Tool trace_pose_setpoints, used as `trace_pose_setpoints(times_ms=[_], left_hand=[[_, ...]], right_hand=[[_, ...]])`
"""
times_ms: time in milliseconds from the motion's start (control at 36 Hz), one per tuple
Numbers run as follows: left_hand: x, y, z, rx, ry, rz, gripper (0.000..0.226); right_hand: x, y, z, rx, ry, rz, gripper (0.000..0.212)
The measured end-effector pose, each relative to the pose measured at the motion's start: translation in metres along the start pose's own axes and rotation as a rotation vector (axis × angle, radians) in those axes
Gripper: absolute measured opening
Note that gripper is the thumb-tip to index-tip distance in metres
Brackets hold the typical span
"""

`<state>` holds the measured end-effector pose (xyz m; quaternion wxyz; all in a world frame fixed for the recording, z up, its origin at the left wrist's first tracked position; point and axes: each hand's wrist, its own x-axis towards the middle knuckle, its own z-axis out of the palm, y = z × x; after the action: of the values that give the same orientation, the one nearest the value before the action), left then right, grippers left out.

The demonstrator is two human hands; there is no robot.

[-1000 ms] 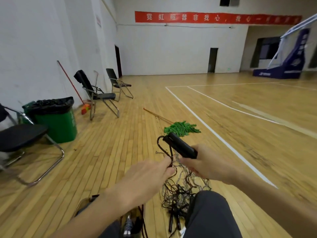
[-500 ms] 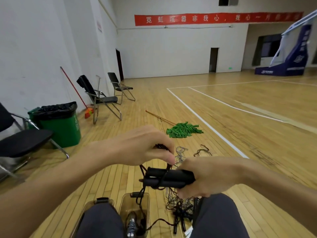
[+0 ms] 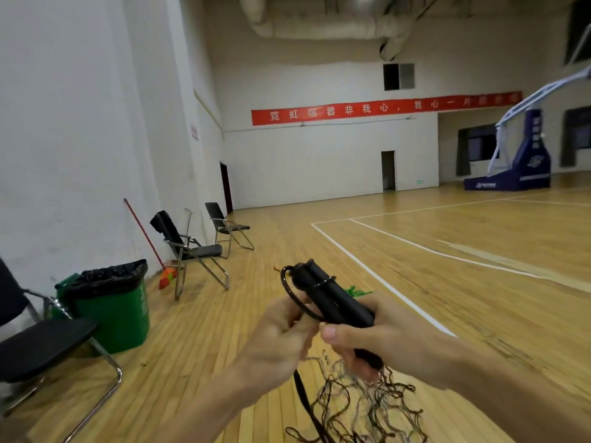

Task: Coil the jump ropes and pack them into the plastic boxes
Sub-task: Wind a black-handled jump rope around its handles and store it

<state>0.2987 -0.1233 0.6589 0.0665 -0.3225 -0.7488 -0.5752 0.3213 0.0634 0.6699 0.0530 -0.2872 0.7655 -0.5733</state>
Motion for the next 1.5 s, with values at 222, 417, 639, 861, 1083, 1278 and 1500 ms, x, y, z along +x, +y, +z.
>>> trace_pose_setpoints(times_ms=[222, 417, 639, 861, 1083, 1278, 1500], left_hand=[[-0.002, -0.004, 0.009, 0.473, 0.060, -0.036, 0.028], [-0.003, 0.001, 0.017, 0.849, -0.054, -0.117, 0.052], [-0.007, 0.004, -0.004, 1.031, -0.207, -0.099, 0.037], [-0.007, 0.019, -0.022, 1.217, -0.327, 0.025, 0.033], [0.010, 0.033, -0.042, 1.326, -0.476, 0.141, 0.026], [0.022, 0.043, -0.048, 1.174, -0.461, 0.157, 0.037], [0.033, 0.050, -0.047, 0.800, -0.400, 0.056, 0.033]], right_hand=[[0.007, 0.002, 0.001, -0.018, 0.231, 0.145, 0.031], [0.012, 0.016, 0.006, -0.037, 0.311, 0.186, 0.031], [0.022, 0.040, 0.017, -0.319, 0.350, 0.207, 0.031], [0.029, 0.043, 0.029, -0.661, 0.281, 0.276, 0.039], [0.025, 0.025, 0.028, -0.746, 0.038, 0.354, 0.038], [0.016, 0.005, 0.018, -0.812, -0.096, 0.349, 0.047], [0.004, -0.012, -0.002, -0.722, -0.217, 0.278, 0.062]])
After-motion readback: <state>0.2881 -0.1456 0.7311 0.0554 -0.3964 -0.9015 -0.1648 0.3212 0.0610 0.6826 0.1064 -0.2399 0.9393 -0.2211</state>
